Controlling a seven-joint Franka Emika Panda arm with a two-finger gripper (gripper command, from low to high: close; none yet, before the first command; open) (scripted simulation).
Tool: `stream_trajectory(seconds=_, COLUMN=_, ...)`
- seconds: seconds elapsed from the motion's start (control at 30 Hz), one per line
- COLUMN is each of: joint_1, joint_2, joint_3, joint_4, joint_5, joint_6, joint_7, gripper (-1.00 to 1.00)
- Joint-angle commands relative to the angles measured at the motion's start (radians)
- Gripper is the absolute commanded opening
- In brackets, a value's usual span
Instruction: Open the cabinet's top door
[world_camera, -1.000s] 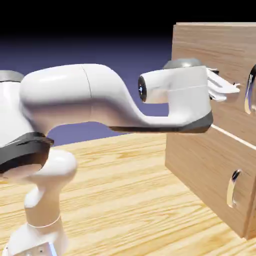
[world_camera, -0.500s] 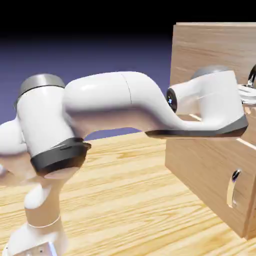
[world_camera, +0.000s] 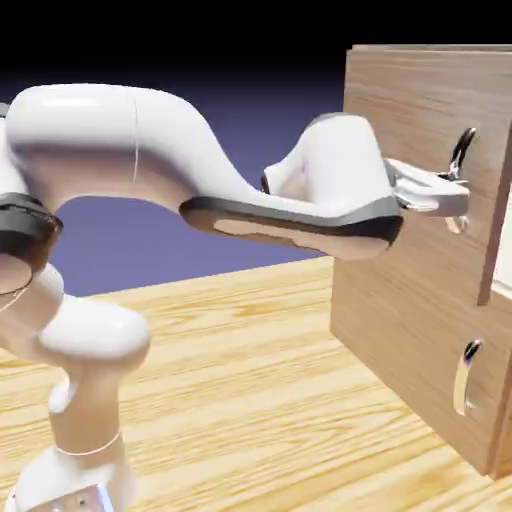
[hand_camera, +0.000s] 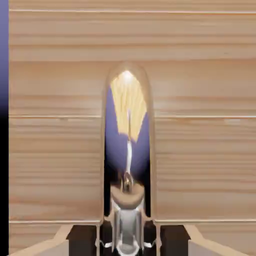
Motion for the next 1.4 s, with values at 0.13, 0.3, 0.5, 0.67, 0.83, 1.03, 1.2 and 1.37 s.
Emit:
stream_trajectory(seconds=0.13, joint_1=-0.181, joint_2=-0.002, joint_3=0.151, joint_4=-0.089, joint_5=0.063, joint_6=-0.028, joint_7=-0.001, gripper=-1.00)
stream_trajectory(seconds=0.3, joint_1=-0.362, joint_2=-0.054, joint_3=0.307, joint_4=-0.206, joint_5=0.205, joint_6=-0.068, joint_7=-0.087, gripper=-1.00)
stream_trajectory(seconds=0.5, joint_1=-0.580, joint_2=-0.159, joint_3=0.508, joint_4=-0.359, joint_5=0.417, joint_6=-0.115, joint_7=-0.209, gripper=-1.00)
stream_trajectory(seconds=0.67, joint_1=-0.743, joint_2=-0.278, joint_3=0.675, joint_4=-0.484, joint_5=0.634, joint_6=-0.143, joint_7=-0.326, gripper=-1.00)
stream_trajectory(seconds=0.83, joint_1=-0.855, joint_2=-0.398, joint_3=0.809, joint_4=-0.582, joint_5=0.851, joint_6=-0.161, joint_7=-0.448, gripper=-1.00)
stream_trajectory(seconds=1.03, joint_1=-0.912, joint_2=-0.539, joint_3=0.928, joint_4=-0.675, joint_5=1.112, joint_6=-0.205, joint_7=-0.612, gripper=-1.00)
stream_trajectory(seconds=1.2, joint_1=-0.893, joint_2=-0.654, joint_3=1.020, joint_4=-0.739, joint_5=1.329, joint_6=-0.296, joint_7=-0.751, gripper=-1.00)
stream_trajectory(seconds=1.37, joint_1=-0.826, joint_2=-0.759, joint_3=1.144, joint_4=-0.781, joint_5=1.547, joint_6=-0.448, joint_7=-0.863, gripper=-1.00)
